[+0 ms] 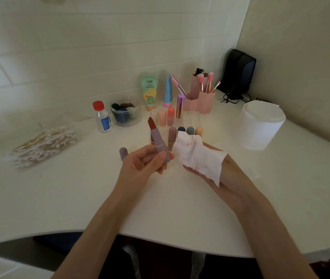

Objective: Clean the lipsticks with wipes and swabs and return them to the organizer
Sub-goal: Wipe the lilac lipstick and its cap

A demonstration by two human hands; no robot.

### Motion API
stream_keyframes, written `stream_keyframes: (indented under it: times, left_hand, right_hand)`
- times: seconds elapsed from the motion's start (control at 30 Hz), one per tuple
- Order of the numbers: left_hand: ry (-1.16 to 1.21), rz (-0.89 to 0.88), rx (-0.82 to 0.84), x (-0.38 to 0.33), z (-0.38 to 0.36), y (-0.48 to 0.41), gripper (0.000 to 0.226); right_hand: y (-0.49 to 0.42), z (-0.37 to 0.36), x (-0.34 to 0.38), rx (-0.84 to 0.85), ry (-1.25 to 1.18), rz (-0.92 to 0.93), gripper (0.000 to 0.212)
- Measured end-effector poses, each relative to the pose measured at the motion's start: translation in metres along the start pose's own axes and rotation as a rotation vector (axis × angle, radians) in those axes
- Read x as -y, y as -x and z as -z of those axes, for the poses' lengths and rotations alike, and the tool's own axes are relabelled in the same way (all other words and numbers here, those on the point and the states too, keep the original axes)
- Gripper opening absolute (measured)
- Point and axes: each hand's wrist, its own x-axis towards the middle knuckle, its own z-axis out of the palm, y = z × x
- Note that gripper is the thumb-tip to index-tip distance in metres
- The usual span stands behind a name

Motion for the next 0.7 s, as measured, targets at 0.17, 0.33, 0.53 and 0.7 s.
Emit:
stream_keyframes:
  times: [0.17,0.33,0.53,0.7]
  left_hand:
    - [0.008,0.0,-0.026,-0.001,0.001,-0.001,0.027]
    - [0.039,0.006,-0.086,-0.001,0.004,-0.002,0.032]
    - [0.022,0.018,-0.14,-0.004,0.001,-0.002,0.029]
    - [-0.019,0.007,-0.16,-0.003,0.002,-0.003,0.027]
  right_hand:
    - [-0.004,-0.001,0.002,-0.043,0.435,0.194,0.041]
    - [0.004,-0.015,0.008,0.093,0.261,0.136,0.037]
    - [0.009,-0.009,0.015,0.249,0.423,0.129,0.029]
    - [0.014,-0.014,0.015,0.335,0.551,0.055,0.034]
